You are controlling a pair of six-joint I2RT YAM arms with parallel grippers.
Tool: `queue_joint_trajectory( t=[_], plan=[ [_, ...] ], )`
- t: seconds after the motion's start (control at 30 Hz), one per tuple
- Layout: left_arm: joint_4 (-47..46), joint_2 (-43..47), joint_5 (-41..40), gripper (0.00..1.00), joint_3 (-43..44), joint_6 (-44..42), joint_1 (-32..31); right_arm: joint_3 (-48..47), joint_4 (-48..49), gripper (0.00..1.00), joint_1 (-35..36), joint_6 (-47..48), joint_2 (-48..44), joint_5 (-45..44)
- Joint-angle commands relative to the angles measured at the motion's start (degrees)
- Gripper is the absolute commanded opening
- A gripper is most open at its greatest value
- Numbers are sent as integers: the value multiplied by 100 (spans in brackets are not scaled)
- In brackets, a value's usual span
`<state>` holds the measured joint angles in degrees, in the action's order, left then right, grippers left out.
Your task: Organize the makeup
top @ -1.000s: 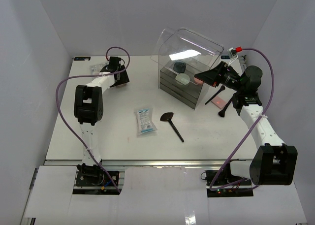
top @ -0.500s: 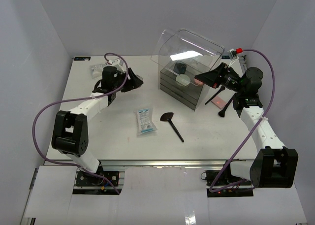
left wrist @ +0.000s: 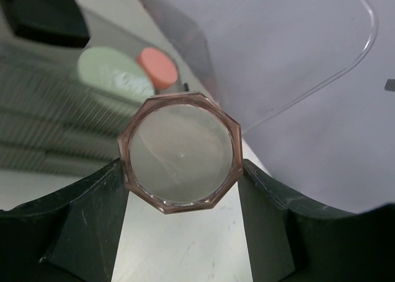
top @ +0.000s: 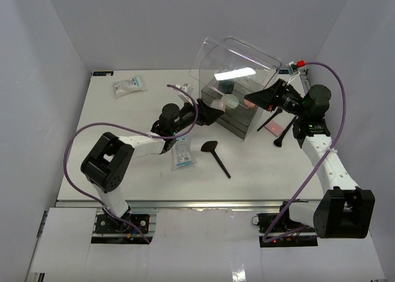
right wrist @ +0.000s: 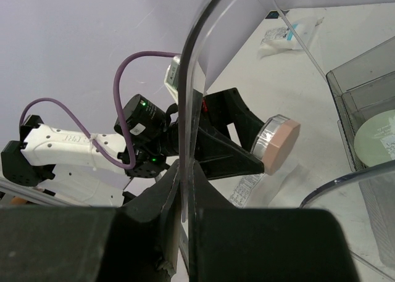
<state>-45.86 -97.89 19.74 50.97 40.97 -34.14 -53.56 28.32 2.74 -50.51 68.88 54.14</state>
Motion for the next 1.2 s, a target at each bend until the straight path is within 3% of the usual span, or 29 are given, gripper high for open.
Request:
queue_joint_trajectory(
  t=[0.0, 0.37, 0.63, 0.7, 0.83, 0.87, 0.9, 1.17],
  plan=[
    [-1040, -515, -566, 10, 812, -323, -426, -111, 453, 8, 25, 139, -314, 132],
    [-2103, -1392, -1622, 20, 1614, -1238, -809, -93, 458, 8, 25, 138, -360, 141],
    [-2038, -2009, -1914, 38, 2151, -1691, -926, -67, 476, 8, 17, 129, -376, 139],
    [-1973, -2109, -2088, 48, 2256, -1747, -954, -64, 490, 8, 24, 129, -382, 132],
    [-1813, -2147, -2143, 79, 2332, -1776, -954, -58, 483, 8, 25, 129, -376, 132],
    [-1778, -2147, -2148, 94, 2337, -1776, -954, -58, 488, 8, 25, 129, -376, 132],
    [-1758, -2136, -2153, 98, 2335, -1783, -958, -58, 486, 8, 25, 125, -376, 132],
    [-1542, -1975, -2164, 98, 2171, -1794, -963, -49, 453, 8, 25, 141, -404, 124]
  ],
)
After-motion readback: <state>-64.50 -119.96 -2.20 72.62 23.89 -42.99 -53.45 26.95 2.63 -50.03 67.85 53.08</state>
